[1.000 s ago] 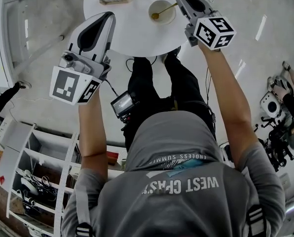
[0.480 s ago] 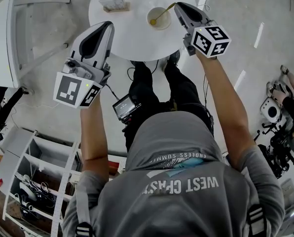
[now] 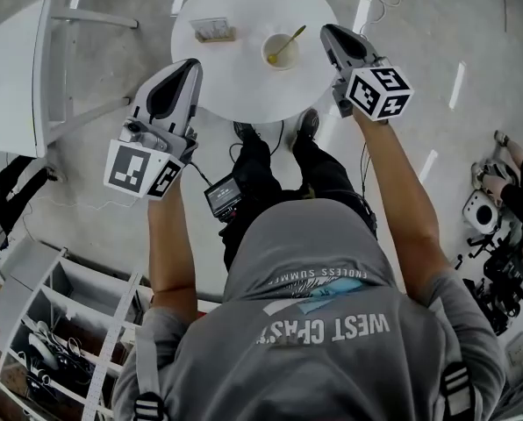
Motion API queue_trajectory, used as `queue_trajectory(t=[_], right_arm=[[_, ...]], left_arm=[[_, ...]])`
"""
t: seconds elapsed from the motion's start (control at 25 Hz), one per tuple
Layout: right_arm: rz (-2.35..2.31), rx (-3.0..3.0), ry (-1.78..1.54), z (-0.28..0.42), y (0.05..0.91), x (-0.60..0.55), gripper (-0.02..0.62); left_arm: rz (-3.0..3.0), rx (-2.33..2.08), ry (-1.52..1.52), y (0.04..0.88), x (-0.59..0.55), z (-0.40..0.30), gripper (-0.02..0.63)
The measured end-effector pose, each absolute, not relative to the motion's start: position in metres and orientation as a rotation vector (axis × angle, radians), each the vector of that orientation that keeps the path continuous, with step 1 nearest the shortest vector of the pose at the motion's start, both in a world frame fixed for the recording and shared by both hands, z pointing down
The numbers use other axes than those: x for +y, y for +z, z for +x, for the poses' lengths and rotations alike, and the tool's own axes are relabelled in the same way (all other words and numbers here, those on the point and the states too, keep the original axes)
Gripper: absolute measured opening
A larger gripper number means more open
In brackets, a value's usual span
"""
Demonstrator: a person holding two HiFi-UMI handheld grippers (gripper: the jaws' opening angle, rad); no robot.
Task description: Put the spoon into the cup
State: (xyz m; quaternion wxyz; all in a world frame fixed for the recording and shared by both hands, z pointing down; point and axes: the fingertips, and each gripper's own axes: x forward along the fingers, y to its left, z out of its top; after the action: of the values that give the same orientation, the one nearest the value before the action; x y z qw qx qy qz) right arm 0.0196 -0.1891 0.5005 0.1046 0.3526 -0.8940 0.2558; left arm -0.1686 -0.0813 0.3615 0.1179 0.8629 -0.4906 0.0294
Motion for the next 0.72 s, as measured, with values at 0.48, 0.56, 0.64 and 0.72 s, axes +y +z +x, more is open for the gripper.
queue_trajectory(t=[0.48,0.56,0.64,0.72], right_arm=[[1.047,-2.683,0.608,0.048,0.435,-0.187,0.0],[1.022,-2.71,0.555,0.044,0.418,-0.185,0.0],[1.018,-2.741,0.518,0.04,0.402,-0.183,0.0],[1.022,-2.764,0.5,0.038,0.388,-0.18,0.0]], left_arm=[[2.537,-1.522,0.078,0.327,-0.076,-0.185,0.002],[2.548,-1.523,0.08,0.322,-0.075,-0.184,0.003],[2.564,-1.519,0.076,0.318,-0.075,-0.181,0.003],[2.577,-1.517,0.064,0.313,-0.073,-0.178,0.002]])
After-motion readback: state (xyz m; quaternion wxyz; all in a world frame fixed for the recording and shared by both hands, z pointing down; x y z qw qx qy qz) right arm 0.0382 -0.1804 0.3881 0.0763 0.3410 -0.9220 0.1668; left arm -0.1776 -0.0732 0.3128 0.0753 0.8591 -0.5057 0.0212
